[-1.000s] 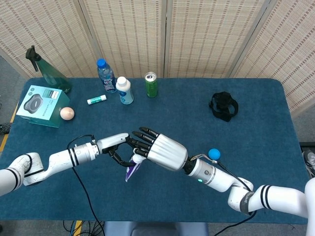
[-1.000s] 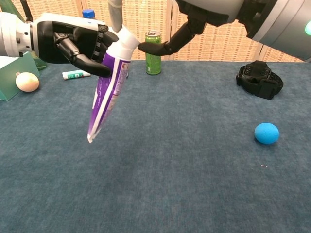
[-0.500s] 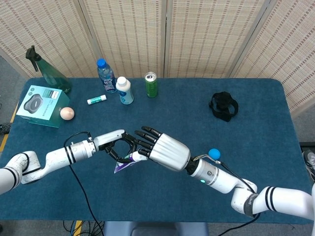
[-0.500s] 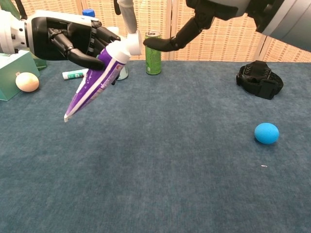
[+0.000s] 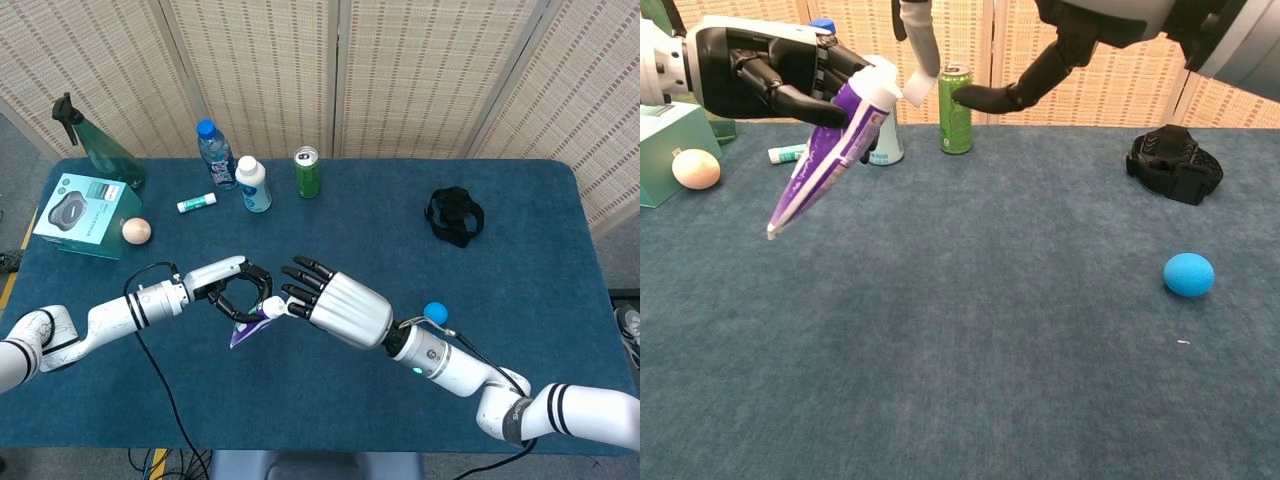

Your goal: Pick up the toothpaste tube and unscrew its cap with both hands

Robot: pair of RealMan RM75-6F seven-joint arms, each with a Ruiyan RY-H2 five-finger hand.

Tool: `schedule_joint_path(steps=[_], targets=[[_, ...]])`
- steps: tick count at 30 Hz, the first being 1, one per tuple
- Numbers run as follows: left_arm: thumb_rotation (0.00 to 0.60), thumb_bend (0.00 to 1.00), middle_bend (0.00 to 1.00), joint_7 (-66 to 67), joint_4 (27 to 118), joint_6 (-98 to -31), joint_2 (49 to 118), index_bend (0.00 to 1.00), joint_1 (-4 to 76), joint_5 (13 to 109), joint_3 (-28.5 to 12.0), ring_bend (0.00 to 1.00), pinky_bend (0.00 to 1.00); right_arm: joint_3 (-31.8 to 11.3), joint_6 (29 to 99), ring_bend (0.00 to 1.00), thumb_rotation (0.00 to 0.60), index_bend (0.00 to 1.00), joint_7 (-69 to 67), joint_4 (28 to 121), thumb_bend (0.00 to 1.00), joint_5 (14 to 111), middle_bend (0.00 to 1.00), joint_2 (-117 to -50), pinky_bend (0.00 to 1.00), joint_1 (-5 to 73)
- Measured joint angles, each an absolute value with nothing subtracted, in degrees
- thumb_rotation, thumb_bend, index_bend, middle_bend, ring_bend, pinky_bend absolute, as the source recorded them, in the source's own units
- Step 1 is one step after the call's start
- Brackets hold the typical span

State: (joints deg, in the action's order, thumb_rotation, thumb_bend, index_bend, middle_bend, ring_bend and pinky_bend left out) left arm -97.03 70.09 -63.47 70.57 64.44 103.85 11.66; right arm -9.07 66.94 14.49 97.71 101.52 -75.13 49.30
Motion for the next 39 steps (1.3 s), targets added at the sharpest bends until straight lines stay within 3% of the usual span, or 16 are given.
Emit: schedule_joint_path(steps=[28,39], targets=[[0.6,0.33,0.64,-101.7,68.26,-64.65,69.94,0.57,63.73,103.33,11.33,0.4,0.36,-7.57,68.09,0.17,0.6,0.59,14.43,98.12,0.26,102.08,0.37,-75.21,0.18,46.99],[0.6,0.33,0.64,-89.59,69.77,-61.24,70.16,0.58,63.59,102.53,10.87,0.4,0.36,-9.87,72.81,0.14,0.6,0.55,13.58,98.8,0.26,103.41,0.33,-73.57,0.16,45.88]])
